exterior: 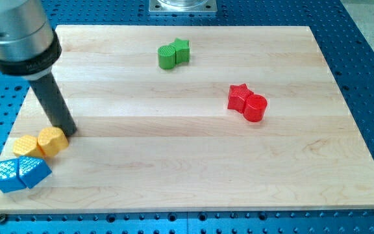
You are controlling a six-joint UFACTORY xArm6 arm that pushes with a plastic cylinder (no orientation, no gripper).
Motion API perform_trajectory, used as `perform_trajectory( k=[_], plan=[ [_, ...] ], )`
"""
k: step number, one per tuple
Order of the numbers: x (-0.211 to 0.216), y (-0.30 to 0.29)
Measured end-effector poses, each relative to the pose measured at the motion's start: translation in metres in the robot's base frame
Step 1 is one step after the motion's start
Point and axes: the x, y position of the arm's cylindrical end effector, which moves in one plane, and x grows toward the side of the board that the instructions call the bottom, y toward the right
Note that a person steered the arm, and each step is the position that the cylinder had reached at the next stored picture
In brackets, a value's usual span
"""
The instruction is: Move the green blocks to the top center of the board
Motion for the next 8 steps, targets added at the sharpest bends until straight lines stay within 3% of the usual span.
perform_trajectory(
  k=[1,5,7,8],
  plan=[
    [0.02,0.0],
    [0.0,0.032],
    [-0.079,0.112],
    [-0.144,0.134]
  ],
)
